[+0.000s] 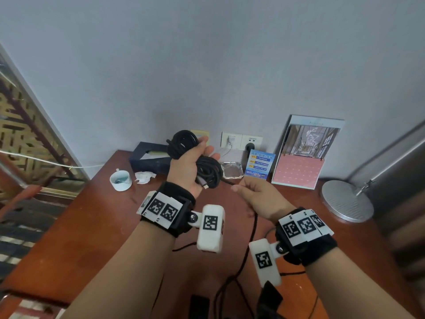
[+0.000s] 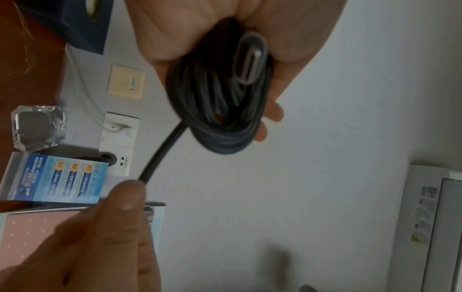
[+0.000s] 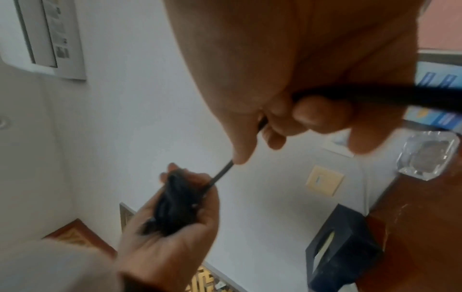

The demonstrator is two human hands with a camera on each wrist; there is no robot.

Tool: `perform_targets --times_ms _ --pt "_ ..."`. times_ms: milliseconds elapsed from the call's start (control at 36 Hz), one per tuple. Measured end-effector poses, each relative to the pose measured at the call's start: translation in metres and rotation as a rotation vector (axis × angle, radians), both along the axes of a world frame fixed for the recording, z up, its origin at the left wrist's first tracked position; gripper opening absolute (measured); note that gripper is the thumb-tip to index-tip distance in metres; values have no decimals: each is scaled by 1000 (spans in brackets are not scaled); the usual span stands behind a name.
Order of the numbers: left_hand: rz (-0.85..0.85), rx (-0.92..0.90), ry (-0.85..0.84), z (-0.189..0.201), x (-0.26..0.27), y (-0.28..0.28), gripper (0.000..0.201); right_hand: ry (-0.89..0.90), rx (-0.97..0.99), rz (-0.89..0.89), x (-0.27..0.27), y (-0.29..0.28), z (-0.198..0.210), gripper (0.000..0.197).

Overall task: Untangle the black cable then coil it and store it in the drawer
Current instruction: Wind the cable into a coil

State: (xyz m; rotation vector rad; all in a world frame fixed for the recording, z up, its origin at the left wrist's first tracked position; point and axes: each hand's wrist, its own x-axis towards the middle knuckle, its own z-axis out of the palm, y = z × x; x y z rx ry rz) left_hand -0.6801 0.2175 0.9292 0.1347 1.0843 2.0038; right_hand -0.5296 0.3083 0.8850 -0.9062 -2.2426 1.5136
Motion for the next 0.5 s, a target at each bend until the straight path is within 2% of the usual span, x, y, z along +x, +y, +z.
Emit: perform_targets --times_ms 83,139,250,361,500 --pt "-18 57 -14 -1 1 -1 5 27 27 -137 0 10 -7 35" --pt "-25 62 -13 -1 0 0 14 47 68 -206 1 17 -11 36" --pt "11 49 -46 4 -1 1 21 80 259 -280 3 21 -8 20" --pt "97 51 -67 4 -8 2 23 88 552 -194 7 16 5 16" --pt "187 64 -37 7 -15 3 24 18 504 -126 11 16 6 21"
